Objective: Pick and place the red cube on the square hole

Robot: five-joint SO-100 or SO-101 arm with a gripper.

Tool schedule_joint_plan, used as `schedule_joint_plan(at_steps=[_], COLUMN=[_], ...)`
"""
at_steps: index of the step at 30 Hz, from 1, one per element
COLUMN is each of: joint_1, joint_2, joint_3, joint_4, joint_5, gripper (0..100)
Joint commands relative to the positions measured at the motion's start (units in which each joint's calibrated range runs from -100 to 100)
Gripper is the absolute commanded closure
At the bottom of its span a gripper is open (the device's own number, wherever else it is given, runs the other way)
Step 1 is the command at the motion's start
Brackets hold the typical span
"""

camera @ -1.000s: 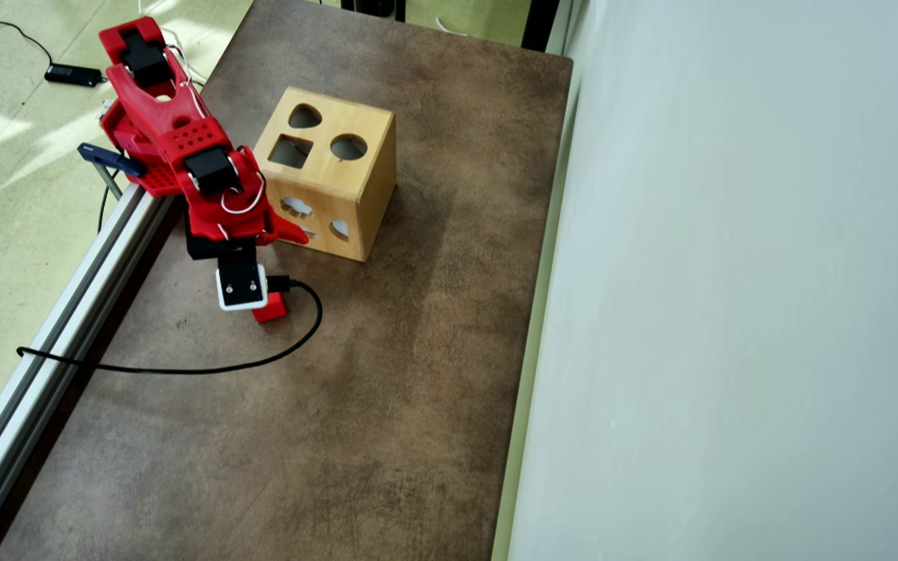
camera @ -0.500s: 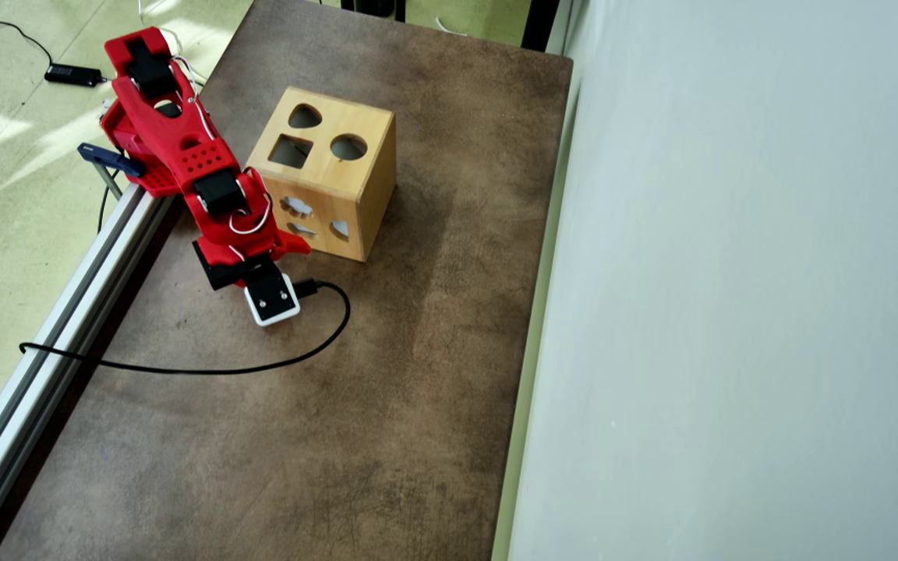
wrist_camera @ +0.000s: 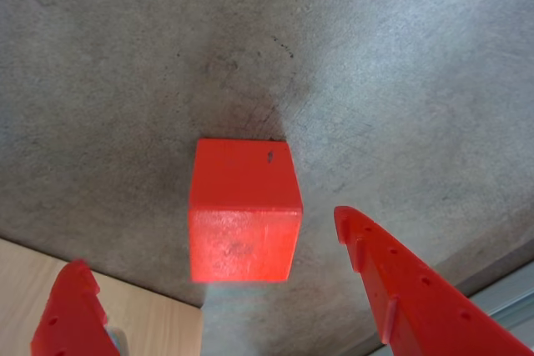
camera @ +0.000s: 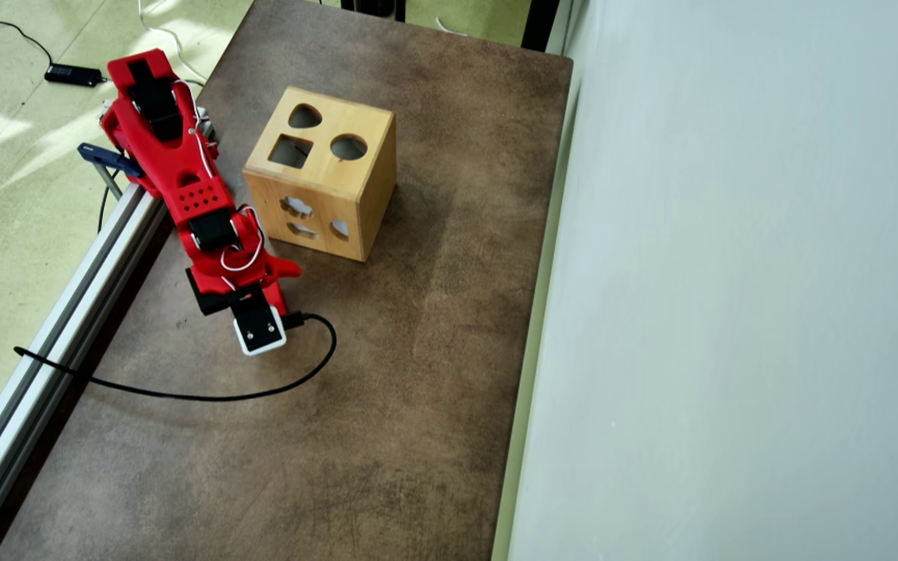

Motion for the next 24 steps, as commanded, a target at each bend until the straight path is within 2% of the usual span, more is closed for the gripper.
schedule_joint_plan(at_steps=[1, 24], joint_1=[0.2, 0.1], joint_2=[0.9, 1.1], joint_3=[-1.1, 3.3], joint_4=[-0.8, -0.6], joint_5=[0.0, -0.3], gripper=[58, 58])
